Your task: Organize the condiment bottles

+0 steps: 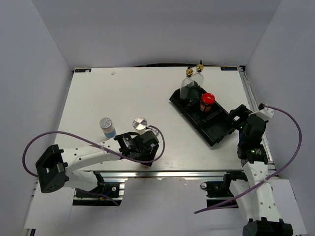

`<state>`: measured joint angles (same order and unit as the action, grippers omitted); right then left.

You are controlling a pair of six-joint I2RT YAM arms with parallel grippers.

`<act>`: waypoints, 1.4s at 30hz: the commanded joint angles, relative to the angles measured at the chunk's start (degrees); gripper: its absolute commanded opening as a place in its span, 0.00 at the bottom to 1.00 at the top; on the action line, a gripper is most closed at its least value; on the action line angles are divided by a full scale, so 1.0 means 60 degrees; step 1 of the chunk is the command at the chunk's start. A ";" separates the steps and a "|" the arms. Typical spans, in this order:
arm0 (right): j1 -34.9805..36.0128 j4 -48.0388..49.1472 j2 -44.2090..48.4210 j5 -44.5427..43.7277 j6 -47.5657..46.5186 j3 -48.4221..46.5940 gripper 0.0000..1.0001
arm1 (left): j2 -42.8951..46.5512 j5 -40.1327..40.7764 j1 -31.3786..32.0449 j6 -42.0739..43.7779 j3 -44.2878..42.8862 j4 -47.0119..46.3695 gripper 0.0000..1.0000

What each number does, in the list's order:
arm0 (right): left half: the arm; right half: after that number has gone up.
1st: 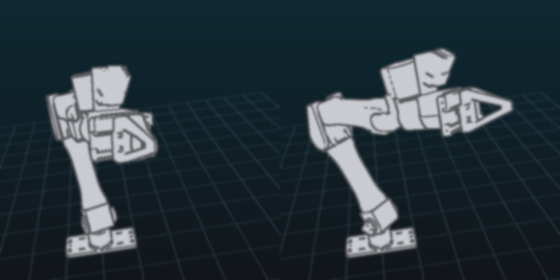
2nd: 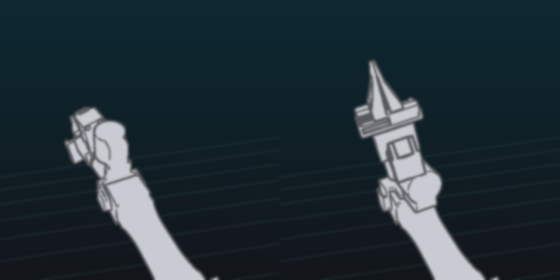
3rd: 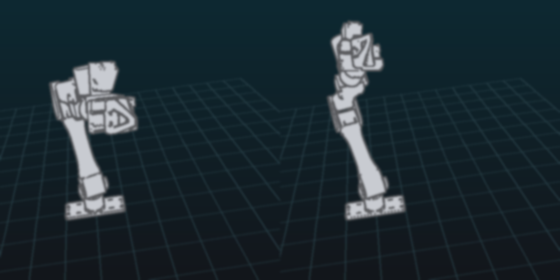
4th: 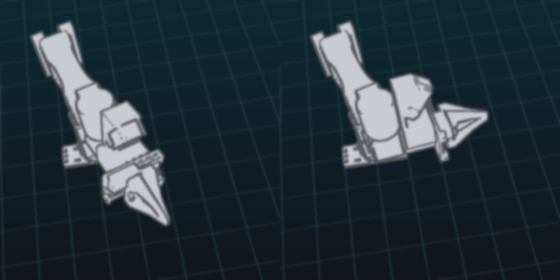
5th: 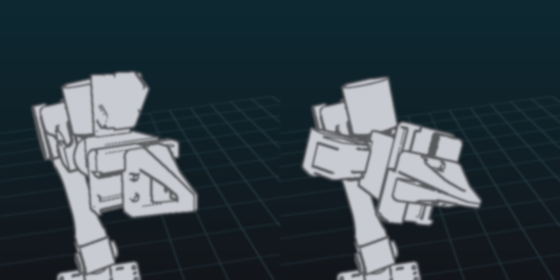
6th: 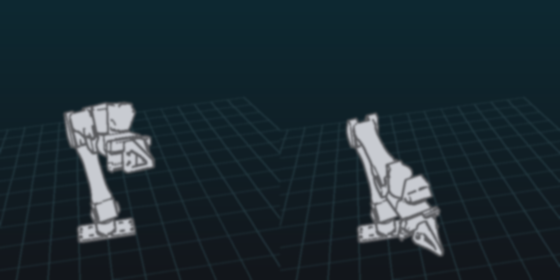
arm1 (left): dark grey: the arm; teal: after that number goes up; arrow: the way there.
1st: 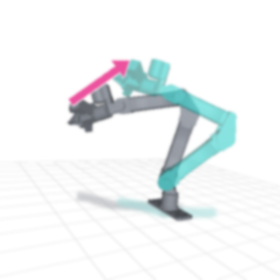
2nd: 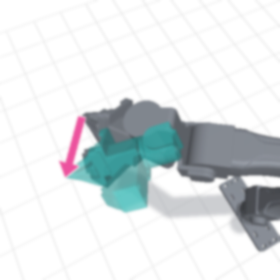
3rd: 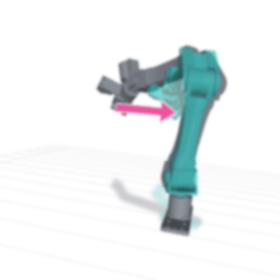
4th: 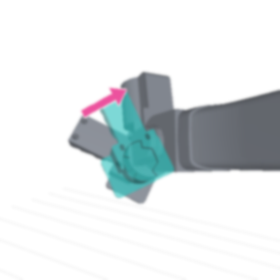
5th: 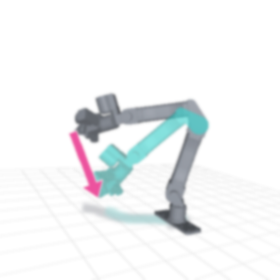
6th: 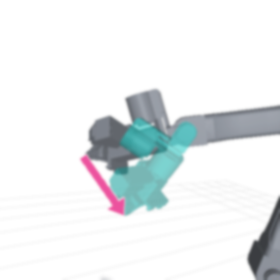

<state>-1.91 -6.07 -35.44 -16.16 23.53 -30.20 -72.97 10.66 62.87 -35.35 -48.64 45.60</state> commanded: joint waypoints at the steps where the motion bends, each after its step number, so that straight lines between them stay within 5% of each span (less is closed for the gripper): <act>1: -0.0062 0.0146 0.0194 -0.0221 -0.0128 -0.0139 0.89 | 0.0033 0.0449 0.0054 0.0426 -0.0929 -0.0378 0.29; 4: -0.0062 0.0220 0.0326 -0.0323 -0.0171 -0.0065 0.89 | 0.0003 0.1706 0.0054 0.0632 -0.1413 -0.1833 0.20; 7: -0.0062 0.0277 0.0399 -0.0353 -0.0099 -0.0066 0.89 | 0.0135 0.1579 0.0054 0.1347 -0.0962 -0.4774 0.17; 10: -0.0062 0.0440 0.0355 -0.0091 -0.0098 -0.0021 0.89 | -0.0390 0.1536 0.0054 0.2283 -0.1383 -0.5869 0.08; 14: -0.0062 0.0235 0.0223 -0.0016 -0.0098 -0.0095 0.89 | -0.2086 0.1839 0.0054 0.3254 -0.3502 -0.5389 0.00; 24: -0.0062 0.0264 0.0282 -0.0294 -0.0128 -0.0036 0.89 | -0.4770 0.0773 -0.0107 0.4470 -0.6990 -0.5390 0.00; 42: -0.0062 0.0542 0.0282 -0.0221 -0.0171 0.0125 0.89 | -0.8094 -0.1365 -0.1557 0.4530 -1.0201 -0.5346 0.00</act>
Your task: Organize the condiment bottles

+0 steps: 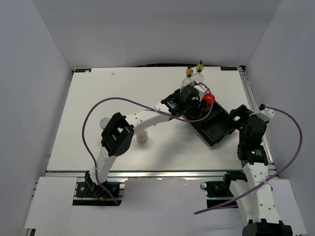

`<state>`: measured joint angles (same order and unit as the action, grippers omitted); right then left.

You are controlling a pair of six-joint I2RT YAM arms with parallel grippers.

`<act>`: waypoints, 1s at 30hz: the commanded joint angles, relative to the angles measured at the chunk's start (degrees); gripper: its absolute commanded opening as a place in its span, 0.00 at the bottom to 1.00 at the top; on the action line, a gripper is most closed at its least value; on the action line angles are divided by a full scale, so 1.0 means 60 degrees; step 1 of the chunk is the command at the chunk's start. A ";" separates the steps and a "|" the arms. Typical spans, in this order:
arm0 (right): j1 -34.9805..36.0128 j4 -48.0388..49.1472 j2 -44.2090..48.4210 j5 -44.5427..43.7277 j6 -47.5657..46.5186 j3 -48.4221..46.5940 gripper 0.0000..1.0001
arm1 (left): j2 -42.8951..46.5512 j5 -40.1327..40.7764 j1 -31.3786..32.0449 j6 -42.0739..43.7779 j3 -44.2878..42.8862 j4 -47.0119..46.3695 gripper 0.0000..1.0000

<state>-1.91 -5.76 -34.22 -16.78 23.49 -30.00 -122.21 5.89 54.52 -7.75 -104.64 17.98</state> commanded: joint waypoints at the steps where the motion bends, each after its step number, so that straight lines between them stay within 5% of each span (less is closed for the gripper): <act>1: -0.0062 0.0506 0.0092 -0.0134 -0.0164 0.0093 0.89 | -0.0035 -0.0702 -0.0268 -0.0027 -0.1103 -0.0363 0.00; 4: -0.0062 0.0549 0.0078 -0.0134 -0.0164 0.0122 0.89 | -0.0358 -0.0879 -0.0342 0.0191 -0.1500 -0.0169 0.00; 8: -0.0062 0.0593 -0.0010 -0.0032 -0.0164 0.0136 0.89 | -0.0709 -0.0967 -0.0342 0.0485 -0.1646 -0.0287 0.25; 11: -0.0062 0.0623 -0.0083 0.0086 -0.0164 0.0136 0.89 | -0.1236 -0.0938 -0.0342 0.0632 -0.2363 0.0342 0.35; 19: -0.0062 0.0681 -0.0025 0.0276 -0.0164 0.0136 0.89 | -0.1472 -0.0923 -0.0342 0.0720 -0.2716 0.0754 0.98; 27: -0.0062 0.0769 0.0340 0.1139 -0.0486 0.0107 0.90 | -0.0917 -0.0807 -0.0342 0.1203 -0.3434 0.1704 0.98; 30: -0.0062 0.0857 0.0473 0.2483 -0.0836 0.0005 0.89 | -0.0171 -0.0456 -0.0342 0.1174 -0.2358 0.1533 0.98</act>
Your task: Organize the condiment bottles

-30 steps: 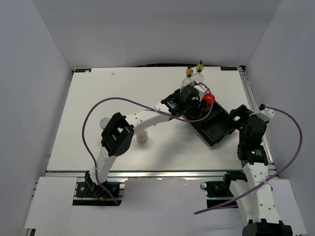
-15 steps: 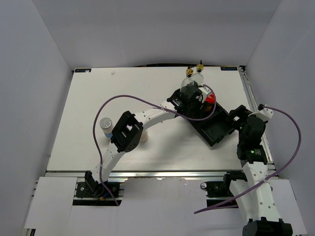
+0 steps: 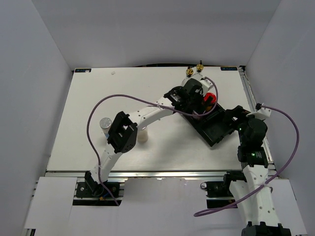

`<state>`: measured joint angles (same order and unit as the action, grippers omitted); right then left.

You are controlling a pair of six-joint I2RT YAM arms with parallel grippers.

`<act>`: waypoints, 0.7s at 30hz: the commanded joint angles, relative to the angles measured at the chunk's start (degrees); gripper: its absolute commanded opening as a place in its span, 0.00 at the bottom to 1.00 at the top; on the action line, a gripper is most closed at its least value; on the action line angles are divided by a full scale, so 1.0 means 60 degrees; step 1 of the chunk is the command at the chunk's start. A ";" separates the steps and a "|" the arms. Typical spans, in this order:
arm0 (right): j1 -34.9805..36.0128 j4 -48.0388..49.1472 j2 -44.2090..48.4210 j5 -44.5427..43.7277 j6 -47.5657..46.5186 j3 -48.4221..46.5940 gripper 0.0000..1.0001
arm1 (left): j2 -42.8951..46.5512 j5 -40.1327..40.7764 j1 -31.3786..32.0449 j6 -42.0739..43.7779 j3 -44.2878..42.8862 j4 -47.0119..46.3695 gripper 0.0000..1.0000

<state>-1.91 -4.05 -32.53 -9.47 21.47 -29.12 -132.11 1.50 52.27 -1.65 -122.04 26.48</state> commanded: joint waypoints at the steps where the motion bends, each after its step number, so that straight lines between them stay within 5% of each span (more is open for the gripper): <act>1: -0.0062 0.0559 0.0135 0.1866 -0.0677 -0.0243 0.89 | 0.2280 0.0408 0.0033 0.0143 0.1115 -0.0133 0.98; 6: 0.0434 0.0805 -0.0173 0.4637 -0.1366 -0.0595 0.89 | 0.5417 0.2176 0.0033 -0.0602 0.5069 -0.2079 0.98; 10: 0.2452 0.1115 -0.0348 0.4408 -0.2491 -0.0755 0.89 | 0.8113 0.4253 -0.0025 -0.1466 0.8655 -0.2743 0.98; 14: 0.6006 0.0955 -0.1678 0.3178 -0.4013 -0.1326 0.89 | 1.0165 0.6468 -0.0230 -0.2696 1.0274 -0.2378 0.98; 16: 0.6819 0.0881 -0.3083 0.2664 -0.4558 -0.1648 0.90 | 1.1030 0.8454 -0.0303 -0.4027 1.0655 -0.1852 0.98; 21: 0.7920 0.0865 -0.6041 0.3541 -0.5365 -0.2894 0.89 | 1.2101 1.0018 -0.1396 -0.5667 1.1506 -0.0988 0.98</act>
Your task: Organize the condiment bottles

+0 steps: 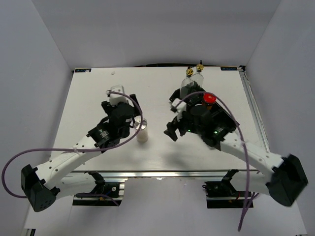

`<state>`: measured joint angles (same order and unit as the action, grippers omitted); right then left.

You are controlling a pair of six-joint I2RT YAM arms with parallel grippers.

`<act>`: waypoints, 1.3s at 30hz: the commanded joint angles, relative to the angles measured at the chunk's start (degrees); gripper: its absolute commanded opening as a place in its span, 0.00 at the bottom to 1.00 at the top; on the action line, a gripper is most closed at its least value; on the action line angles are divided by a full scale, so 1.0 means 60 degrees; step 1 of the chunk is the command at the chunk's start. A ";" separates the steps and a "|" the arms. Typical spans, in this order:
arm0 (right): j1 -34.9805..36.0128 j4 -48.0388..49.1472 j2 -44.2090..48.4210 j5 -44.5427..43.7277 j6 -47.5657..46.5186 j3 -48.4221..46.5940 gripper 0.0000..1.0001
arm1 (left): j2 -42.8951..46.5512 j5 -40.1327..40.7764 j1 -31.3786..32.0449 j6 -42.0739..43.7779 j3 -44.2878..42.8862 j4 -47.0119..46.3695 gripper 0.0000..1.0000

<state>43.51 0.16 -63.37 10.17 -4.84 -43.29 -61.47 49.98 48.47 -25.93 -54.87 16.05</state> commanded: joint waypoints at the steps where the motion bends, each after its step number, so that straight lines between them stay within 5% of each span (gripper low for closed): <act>1: 0.0468 0.0308 -0.1154 0.0441 -0.0980 -0.0621 0.89 | 0.0473 0.1794 -0.1189 -0.1756 0.0370 0.0825 0.98; 3: 0.0702 0.0529 -0.1814 0.1056 -0.1009 -0.1031 0.89 | 0.0592 0.0931 -0.2376 -0.2020 0.0605 0.0782 0.98; 15: 0.1626 0.1057 -0.4671 0.0897 -0.1171 -0.3052 0.89 | 0.0270 -0.1456 -0.5497 -0.2269 0.0942 0.0898 0.98; 26: 0.1992 0.1891 -0.5932 0.0796 -0.0820 -0.4270 0.86 | 0.0856 -0.1034 -0.5588 -0.2680 0.1513 0.1456 0.98; 33: 0.2021 0.2696 -0.5362 0.0019 0.0059 -0.3627 0.27 | 0.0855 -0.1327 -0.5588 -0.2592 0.1762 0.1221 0.98; 39: 0.2007 0.2873 -0.4410 -0.0230 0.0440 -0.3099 0.10 | 0.1236 -0.1415 -0.5588 -0.2504 0.2084 0.0899 0.98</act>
<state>55.31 10.70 -95.53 10.44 -4.40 -61.98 -56.62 42.17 15.16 -41.32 -43.13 23.49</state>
